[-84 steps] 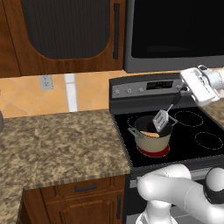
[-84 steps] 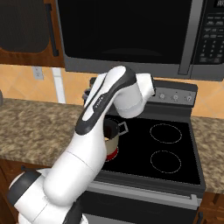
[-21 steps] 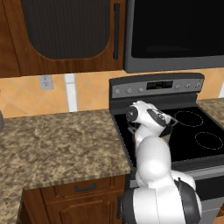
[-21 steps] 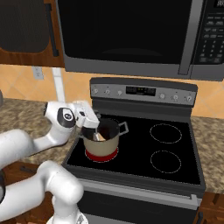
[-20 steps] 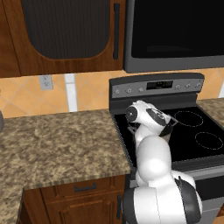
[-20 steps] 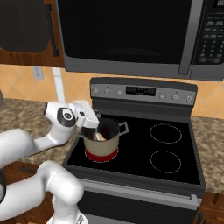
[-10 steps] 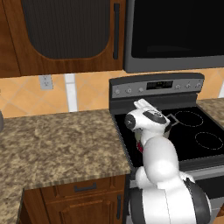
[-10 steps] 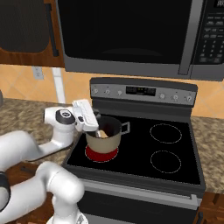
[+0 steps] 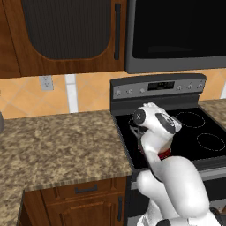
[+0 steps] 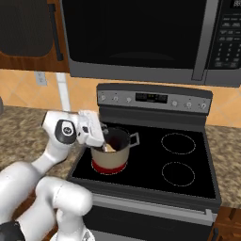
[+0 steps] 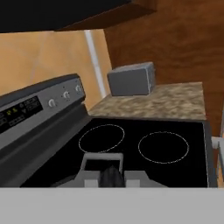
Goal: Put the squash and avocado in the pot. Retrieve the spatula and lightly stir the vegetables in the pot.
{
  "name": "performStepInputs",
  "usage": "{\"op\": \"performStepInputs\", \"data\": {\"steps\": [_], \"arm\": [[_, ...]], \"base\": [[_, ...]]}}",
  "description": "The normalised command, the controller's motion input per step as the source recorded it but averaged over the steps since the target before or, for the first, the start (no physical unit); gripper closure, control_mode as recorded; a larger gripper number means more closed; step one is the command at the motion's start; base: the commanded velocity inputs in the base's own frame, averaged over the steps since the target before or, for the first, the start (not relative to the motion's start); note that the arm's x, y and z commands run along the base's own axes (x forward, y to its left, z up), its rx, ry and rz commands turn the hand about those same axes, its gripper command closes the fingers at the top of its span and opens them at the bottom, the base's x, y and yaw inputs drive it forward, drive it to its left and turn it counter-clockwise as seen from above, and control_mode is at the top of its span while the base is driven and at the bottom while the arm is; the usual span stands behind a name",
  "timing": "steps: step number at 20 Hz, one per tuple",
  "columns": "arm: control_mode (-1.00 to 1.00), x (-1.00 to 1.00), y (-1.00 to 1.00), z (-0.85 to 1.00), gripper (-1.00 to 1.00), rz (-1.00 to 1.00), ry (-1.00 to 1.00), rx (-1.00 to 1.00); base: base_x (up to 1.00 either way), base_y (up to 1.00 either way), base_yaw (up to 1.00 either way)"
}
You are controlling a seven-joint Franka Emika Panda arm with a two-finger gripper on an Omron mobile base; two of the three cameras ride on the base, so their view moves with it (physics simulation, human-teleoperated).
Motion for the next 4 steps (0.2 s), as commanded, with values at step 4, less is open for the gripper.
{"op": "performStepInputs", "data": {"steps": [4], "arm": [[-1.00, -0.40, 0.00, 0.48, 1.00, -0.08, 0.31, 0.00]], "base": [[0.00, 0.00, 0.00]]}}
